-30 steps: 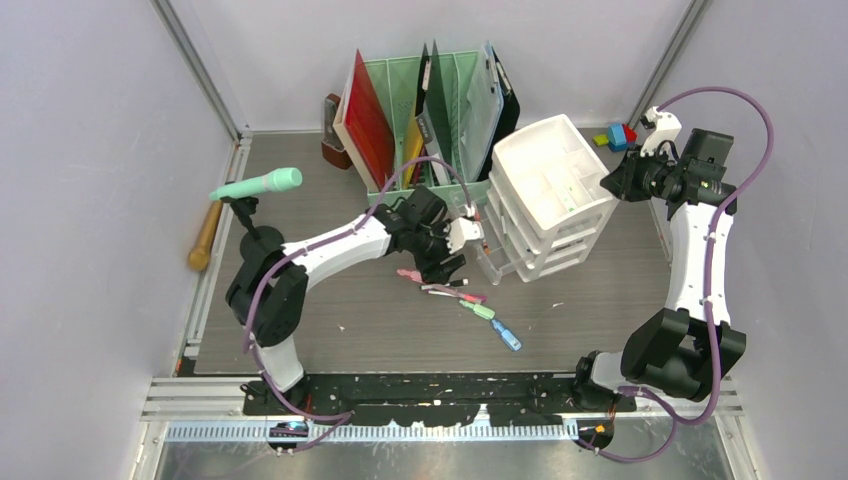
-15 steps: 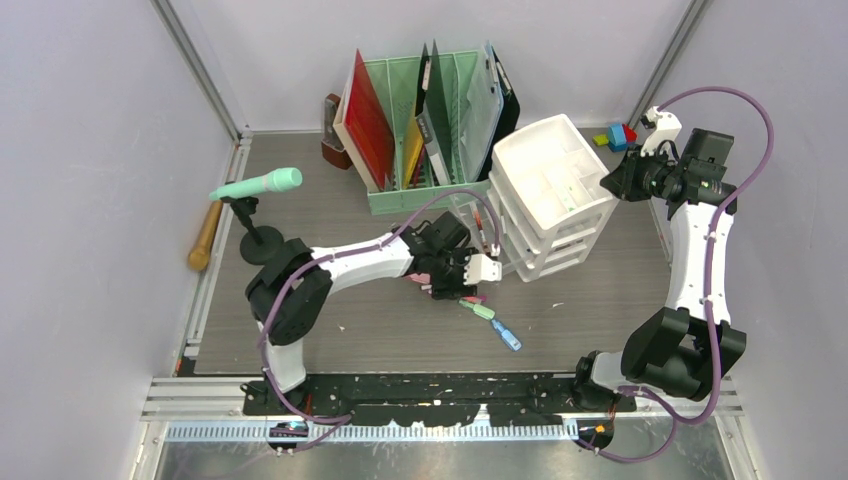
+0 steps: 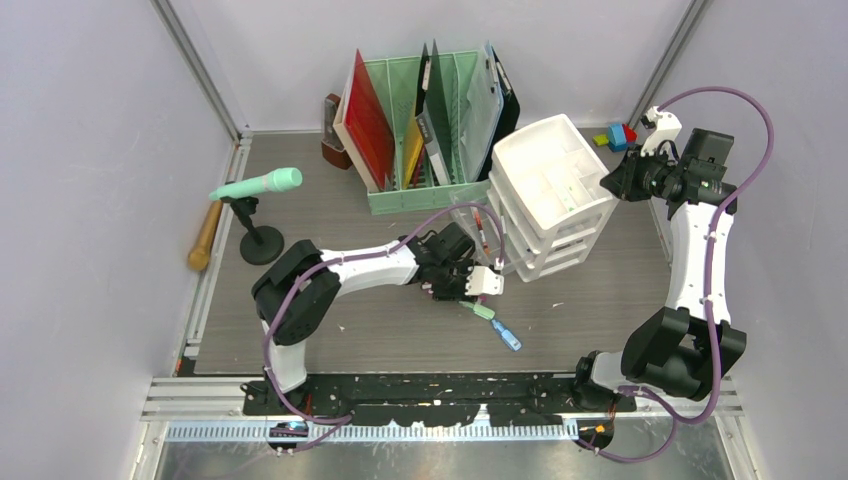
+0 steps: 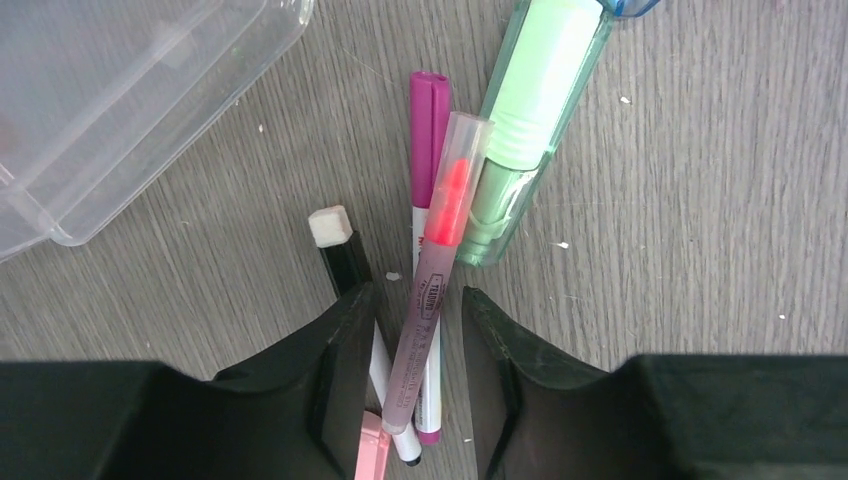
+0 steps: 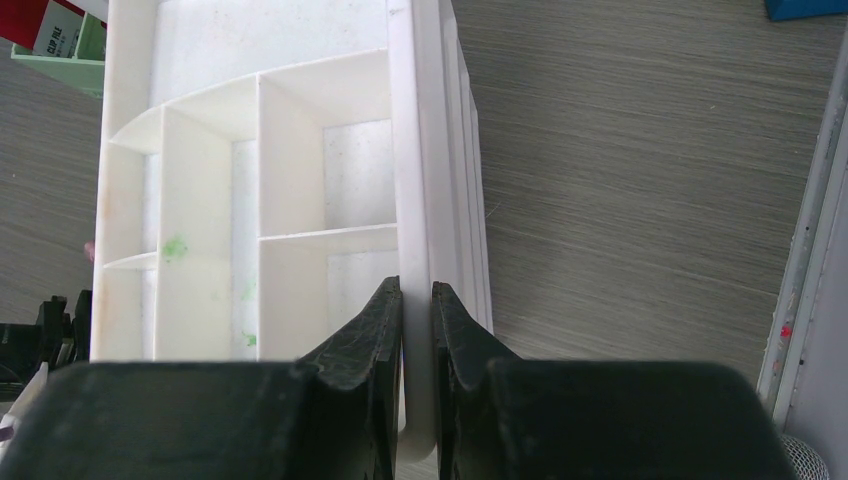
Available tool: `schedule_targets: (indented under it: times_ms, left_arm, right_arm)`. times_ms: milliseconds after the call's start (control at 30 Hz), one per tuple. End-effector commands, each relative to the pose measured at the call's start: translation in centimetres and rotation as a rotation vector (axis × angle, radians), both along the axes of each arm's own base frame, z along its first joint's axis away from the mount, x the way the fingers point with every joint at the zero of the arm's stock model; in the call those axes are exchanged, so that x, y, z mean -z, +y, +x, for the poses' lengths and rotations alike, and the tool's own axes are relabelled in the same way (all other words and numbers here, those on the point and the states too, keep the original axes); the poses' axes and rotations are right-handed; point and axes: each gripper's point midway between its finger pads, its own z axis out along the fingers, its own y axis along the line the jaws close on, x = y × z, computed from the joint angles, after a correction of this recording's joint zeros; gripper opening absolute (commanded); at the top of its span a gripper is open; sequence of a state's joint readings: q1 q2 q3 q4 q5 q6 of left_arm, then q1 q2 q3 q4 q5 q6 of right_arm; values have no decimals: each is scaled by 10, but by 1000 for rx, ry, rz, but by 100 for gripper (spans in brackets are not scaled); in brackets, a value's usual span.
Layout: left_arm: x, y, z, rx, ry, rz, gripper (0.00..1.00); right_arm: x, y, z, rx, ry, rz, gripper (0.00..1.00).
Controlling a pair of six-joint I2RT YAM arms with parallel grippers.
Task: Organize the desk
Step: Pick up the stationery from the center of the board.
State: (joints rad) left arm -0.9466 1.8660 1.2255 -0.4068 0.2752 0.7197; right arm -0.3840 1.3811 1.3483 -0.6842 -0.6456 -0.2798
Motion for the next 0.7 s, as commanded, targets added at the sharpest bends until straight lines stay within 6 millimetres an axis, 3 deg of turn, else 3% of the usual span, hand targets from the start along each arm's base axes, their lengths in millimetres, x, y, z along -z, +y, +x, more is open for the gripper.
schedule_targets:
  times_ms: [0,400,667]
  left_arm:
    - [0,-7,4,21,-36,-17,37]
    - [-1,-3,3,21,-36,0,21]
    - [-22,-6,12,4,-76,-14,6]
  right_arm:
    - [77,-6,-20,86,290,43,1]
    - [79,-6,-20,83,300,47,1]
    - [79,-6,-20,82,301,48,1]
